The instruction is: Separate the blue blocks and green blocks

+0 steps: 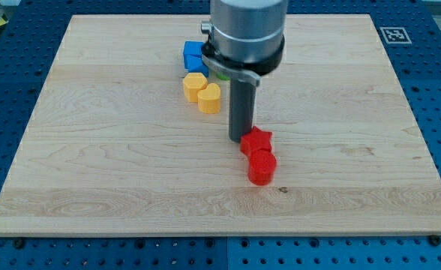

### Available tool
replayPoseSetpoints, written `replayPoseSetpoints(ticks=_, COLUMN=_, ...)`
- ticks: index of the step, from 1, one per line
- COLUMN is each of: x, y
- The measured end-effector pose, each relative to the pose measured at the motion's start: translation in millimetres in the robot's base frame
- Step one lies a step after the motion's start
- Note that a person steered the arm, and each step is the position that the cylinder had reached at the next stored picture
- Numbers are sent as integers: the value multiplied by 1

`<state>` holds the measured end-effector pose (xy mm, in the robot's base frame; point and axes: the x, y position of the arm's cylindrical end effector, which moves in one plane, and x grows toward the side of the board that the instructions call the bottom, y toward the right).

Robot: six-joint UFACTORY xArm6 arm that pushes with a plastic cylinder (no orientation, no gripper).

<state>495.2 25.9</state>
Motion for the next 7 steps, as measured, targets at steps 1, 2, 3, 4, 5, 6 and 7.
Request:
replayPoseSetpoints(ticks=1, x=-6, y=1)
replayPoseSetpoints(ticks=2, x=-42, y=1)
replayPoseSetpoints(ticks=3, x=-83, y=1)
replayPoseSetpoints(ticks=4, x=-114, y=-17)
replayPoseSetpoints(ticks=5, x=-126, y=-39)
replayPoseSetpoints(ticks=6, x=-140, y=-54)
replayPoseSetpoints(ticks=7, x=-171, y=-64)
